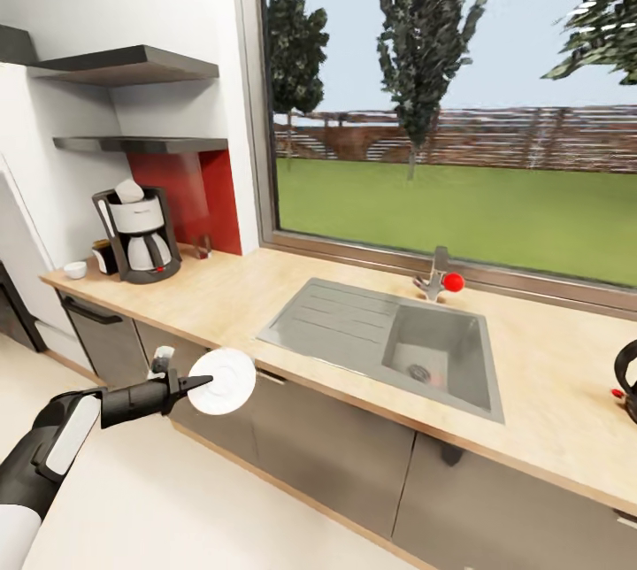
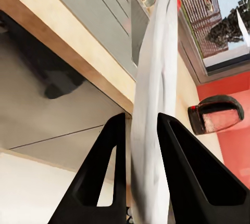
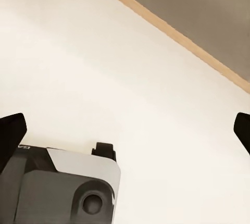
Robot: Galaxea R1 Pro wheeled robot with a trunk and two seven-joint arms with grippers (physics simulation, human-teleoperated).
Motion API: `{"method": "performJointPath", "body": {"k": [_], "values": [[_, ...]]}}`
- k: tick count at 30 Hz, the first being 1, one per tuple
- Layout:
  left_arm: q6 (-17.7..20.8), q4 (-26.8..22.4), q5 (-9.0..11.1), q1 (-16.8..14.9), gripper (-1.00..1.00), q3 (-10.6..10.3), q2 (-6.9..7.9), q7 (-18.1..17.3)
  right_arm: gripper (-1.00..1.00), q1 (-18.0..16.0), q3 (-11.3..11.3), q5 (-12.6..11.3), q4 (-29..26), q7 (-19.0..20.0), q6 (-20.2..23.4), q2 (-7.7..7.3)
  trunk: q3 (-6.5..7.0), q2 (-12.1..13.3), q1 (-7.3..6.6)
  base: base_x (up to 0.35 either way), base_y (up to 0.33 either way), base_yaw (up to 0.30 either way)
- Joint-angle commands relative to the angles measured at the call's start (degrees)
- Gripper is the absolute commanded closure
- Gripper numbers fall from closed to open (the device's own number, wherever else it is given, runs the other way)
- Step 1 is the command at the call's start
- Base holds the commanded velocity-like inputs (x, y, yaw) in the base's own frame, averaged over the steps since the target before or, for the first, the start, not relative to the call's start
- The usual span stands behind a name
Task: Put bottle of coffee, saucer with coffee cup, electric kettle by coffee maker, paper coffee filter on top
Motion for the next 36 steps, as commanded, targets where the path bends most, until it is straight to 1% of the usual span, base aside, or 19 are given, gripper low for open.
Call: {"method": "performJointPath", "body": {"k": [1,7,10,12,13,15,16,18,20,22,24,27,31,34,36], "values": [[0.1,0.0,-0.3,-0.1,1.0,0.0,-0.02,-0.2,-1.0,0.0,0.5,-0.6,-0.2,-0.3,0.4,-0.06,-0.17,-0.1,0.04,0.0,0.0,0.263],[0.0,0.0,-0.4,-0.1,1.0,0.2,0.08,0.0,-1.0,0.0,0.6,-0.6,-0.1,-0.3,0.5,0.0,-0.41,-0.1,0.04,0.0,0.0,0.263],[0.0,0.1,-0.7,-0.2,1.0,2.0,0.07,0.3,-1.0,0.0,0.6,-0.6,-0.1,-0.3,0.5,0.01,-0.51,-0.1,0.04,0.0,0.0,0.265],[-0.1,0.4,-1.1,-0.3,1.0,4.8,0.07,1.6,-1.0,0.0,0.6,-0.6,-0.1,-0.3,0.4,0.01,-0.58,-0.1,0.04,0.0,0.0,0.268],[-0.1,0.6,-1.3,-0.6,1.0,6.1,0.07,3.4,-1.0,0.0,0.6,-0.6,-0.1,-0.3,0.4,0.04,-0.61,-0.1,0.04,0.0,0.0,0.269],[-0.1,0.9,-1.4,-2.5,1.0,8.4,-0.01,9.2,-1.0,0.0,0.6,-0.6,-0.1,-0.3,0.4,0.11,-0.68,-0.1,0.04,0.0,0.0,0.269],[-0.1,0.9,-1.4,-3.1,1.0,9.0,-0.05,11.0,-1.0,0.0,0.6,-0.6,-0.1,-0.3,0.4,0.12,-0.71,-0.1,0.04,0.0,0.0,0.269],[-0.1,1.0,-1.2,-5.6,1.0,11.0,-0.26,17.5,-1.0,0.0,0.6,-0.6,0.0,-0.3,0.3,0.19,-0.77,-0.1,0.04,0.0,0.0,0.269],[-0.1,1.1,-1.1,-7.9,1.0,12.7,-0.43,22.0,-1.0,0.0,0.6,-0.6,0.0,-0.3,0.3,0.27,-0.84,-0.1,0.04,0.0,0.0,0.269],[-0.1,1.1,-1.1,-9.6,1.0,14.0,-0.57,24.2,-1.0,0.0,0.6,-0.7,0.0,-0.3,0.3,0.33,-0.9,-0.1,0.04,0.0,0.0,0.269],[-0.2,1.1,-1.0,-10.6,1.0,15.2,-0.69,25.1,-1.0,0.0,0.6,-0.7,0.0,-0.3,0.2,0.36,-0.96,-0.1,0.04,0.0,0.0,0.249],[-0.2,1.1,-0.9,-11.1,1.0,16.1,-0.87,25.5,-1.0,0.0,0.6,-0.7,0.0,-0.3,0.2,0.36,-1.01,-0.1,0.04,0.0,0.0,0.131],[-0.4,0.9,-0.9,-11.3,1.0,16.3,-1.47,26.3,-1.0,0.0,0.6,-0.7,0.2,-0.2,0.2,0.33,-1.03,-0.1,0.04,0.0,0.0,0.03],[-0.6,0.7,-0.7,-11.4,1.0,16.4,-1.63,28.2,-1.0,0.0,0.6,-0.7,0.9,-0.1,0.2,0.39,-1.03,-0.1,0.04,0.0,0.0,0.007],[-0.7,0.7,-0.5,-11.5,1.0,16.4,-1.62,29.0,-1.0,0.0,0.6,-0.8,1.1,-0.1,0.2,0.42,-1.03,-0.1,0.04,0.003,0.0,0.002]]}}
